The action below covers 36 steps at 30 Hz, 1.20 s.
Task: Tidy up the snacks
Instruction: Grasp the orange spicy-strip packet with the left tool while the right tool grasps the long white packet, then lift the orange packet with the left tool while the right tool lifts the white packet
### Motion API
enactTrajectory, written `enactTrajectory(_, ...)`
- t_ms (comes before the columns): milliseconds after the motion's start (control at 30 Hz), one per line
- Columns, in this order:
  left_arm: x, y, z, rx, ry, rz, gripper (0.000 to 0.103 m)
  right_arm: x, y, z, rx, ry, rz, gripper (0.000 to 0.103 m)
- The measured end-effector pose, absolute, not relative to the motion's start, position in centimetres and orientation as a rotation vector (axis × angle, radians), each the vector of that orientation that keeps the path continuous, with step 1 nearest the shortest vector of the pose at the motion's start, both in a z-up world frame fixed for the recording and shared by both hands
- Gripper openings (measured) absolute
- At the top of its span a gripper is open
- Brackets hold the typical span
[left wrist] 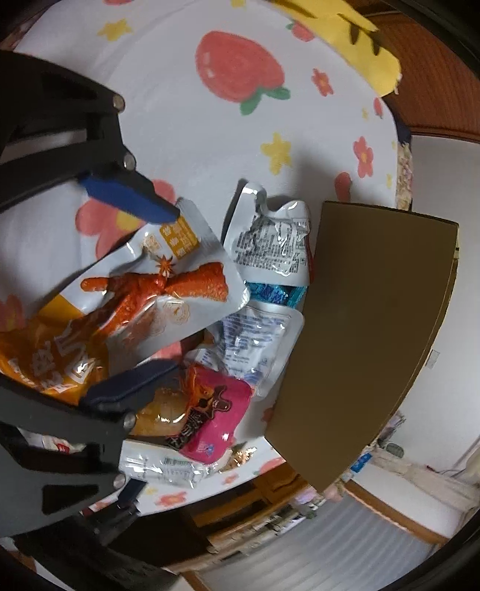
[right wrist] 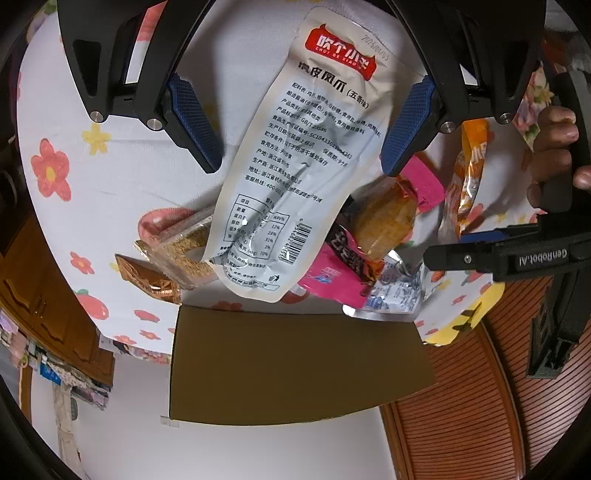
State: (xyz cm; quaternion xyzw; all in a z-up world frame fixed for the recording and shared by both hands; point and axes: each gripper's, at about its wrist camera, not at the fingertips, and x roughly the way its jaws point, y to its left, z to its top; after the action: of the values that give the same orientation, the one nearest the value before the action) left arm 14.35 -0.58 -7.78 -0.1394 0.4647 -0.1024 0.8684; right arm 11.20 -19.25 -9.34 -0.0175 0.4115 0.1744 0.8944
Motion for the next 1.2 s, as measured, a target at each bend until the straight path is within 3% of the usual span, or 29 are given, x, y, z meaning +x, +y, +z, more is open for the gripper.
enactTrajectory(100,14.4,-0.3,-7.7,-0.283,0.985,-0.252,0.066,11.2,-19.4,-9.3,-0.040,0.854,0.359,0.090)
enactTrajectory(333,14.2,0.2,-7.6,-0.243,1.016,-0.283,0.068,11.6,-19.4,-9.4,-0.053,0.858,0.361,0.089)
enactTrajectory(600,13.3,-0.1,-7.0,-0.220,0.971,-0.311,0.047,12.4,-19.6,-9.5,-0.063,0.870,0.358,0.084)
enactTrajectory(667,13.1,-0.1,-6.6,-0.210,0.958,-0.313,0.026,12.4,-19.5,-9.5,-0.073,0.870,0.363,0.077)
enactTrajectory(700,13.1,-0.2,-6.5,-0.207,0.953,-0.312,0.022,12.5,-19.4,-9.5,-0.076,0.869,0.364,0.072)
enactTrajectory(733,13.2,-0.2,-6.4,-0.206,0.954,-0.313,0.009,12.5,-19.5,-9.4,-0.078,0.869,0.364,0.060)
enactTrajectory(767,13.1,-0.1,-6.4,-0.212,0.955,-0.320,0.004,12.6,-19.6,-9.3,-0.073,0.871,0.357,0.055)
enactTrajectory(1000,13.3,1.2,-7.1,-0.246,0.974,-0.299,0.000,12.3,-20.8,-8.7,-0.021,0.862,0.362,0.048)
enactTrajectory(1033,13.3,1.4,-7.1,-0.248,0.973,-0.299,0.000,12.2,-20.7,-8.5,-0.024,0.854,0.360,0.042)
enactTrajectory(1200,13.0,1.9,-6.8,-0.232,0.973,-0.275,0.000,11.9,-20.5,-7.8,-0.034,0.826,0.361,0.033)
